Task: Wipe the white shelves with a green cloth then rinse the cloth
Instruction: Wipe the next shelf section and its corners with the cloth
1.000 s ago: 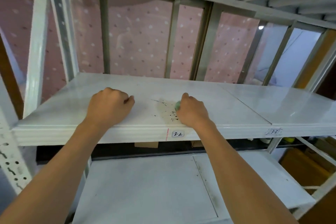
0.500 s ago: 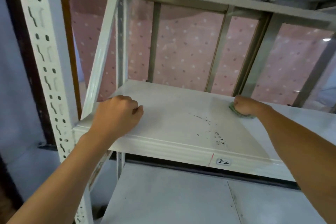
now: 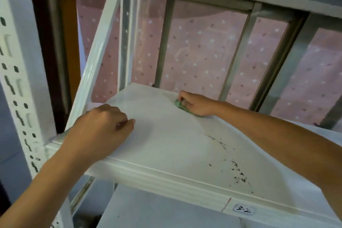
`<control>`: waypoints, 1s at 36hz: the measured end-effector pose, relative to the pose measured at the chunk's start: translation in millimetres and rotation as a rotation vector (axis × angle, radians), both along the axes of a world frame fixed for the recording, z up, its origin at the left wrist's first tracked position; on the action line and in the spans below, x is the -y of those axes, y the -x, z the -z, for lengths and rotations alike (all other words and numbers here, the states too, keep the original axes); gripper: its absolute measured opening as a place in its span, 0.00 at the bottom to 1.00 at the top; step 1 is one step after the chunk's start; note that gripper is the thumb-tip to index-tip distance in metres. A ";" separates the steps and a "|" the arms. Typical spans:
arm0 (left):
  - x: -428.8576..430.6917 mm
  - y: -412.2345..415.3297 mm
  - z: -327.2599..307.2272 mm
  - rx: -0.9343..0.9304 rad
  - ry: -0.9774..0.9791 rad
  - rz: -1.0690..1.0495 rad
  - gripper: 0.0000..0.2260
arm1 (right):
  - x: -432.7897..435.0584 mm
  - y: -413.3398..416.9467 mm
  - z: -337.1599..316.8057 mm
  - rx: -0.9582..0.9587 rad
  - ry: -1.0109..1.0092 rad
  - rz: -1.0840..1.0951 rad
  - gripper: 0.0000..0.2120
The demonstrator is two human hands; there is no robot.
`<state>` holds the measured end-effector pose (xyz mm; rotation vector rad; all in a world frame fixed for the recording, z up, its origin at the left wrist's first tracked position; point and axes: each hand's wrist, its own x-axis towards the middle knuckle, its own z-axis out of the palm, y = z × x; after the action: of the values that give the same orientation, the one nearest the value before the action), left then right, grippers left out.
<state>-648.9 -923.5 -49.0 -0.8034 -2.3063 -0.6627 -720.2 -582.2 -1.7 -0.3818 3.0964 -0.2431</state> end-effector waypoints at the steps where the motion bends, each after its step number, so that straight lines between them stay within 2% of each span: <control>1: -0.7 0.6 0.0 0.003 0.009 0.006 0.16 | 3.0 -11.9 1.2 0.005 0.009 -0.067 0.03; 6: -2.4 -2.3 -3.3 -0.007 0.028 0.003 0.15 | 9.3 -71.5 5.3 0.032 0.047 -0.245 0.05; 10: -2.8 -5.2 -3.9 0.022 0.045 -0.031 0.19 | 4.5 -64.3 7.6 -0.002 0.157 -0.260 0.05; 14: -2.1 -3.7 -2.4 0.014 0.057 -0.050 0.23 | -19.5 -1.5 8.0 -0.063 0.137 -0.087 0.03; 18: -1.0 -6.2 -1.9 0.003 0.064 -0.061 0.23 | -35.4 49.3 0.9 -0.075 0.083 0.119 0.09; 22: -1.4 -6.3 -2.4 0.018 0.040 -0.059 0.21 | -20.2 77.1 -0.6 -0.111 0.027 0.167 0.08; 26: -0.6 -5.7 -2.6 0.035 0.037 -0.060 0.24 | 23.9 70.4 7.3 -0.103 0.076 0.002 0.02; 31: -1.3 -5.4 -3.0 0.039 0.049 -0.052 0.24 | 76.2 -10.8 7.7 -0.016 0.103 -0.323 0.04; 36: -2.2 -4.3 -1.1 0.020 0.063 -0.058 0.23 | 87.2 -40.0 2.0 0.045 0.136 -0.432 0.04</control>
<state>-644.5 -921.3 -47.8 -0.7591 -2.3697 -0.5773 -680.2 -669.4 -3.7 -1.0117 2.8635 -0.4415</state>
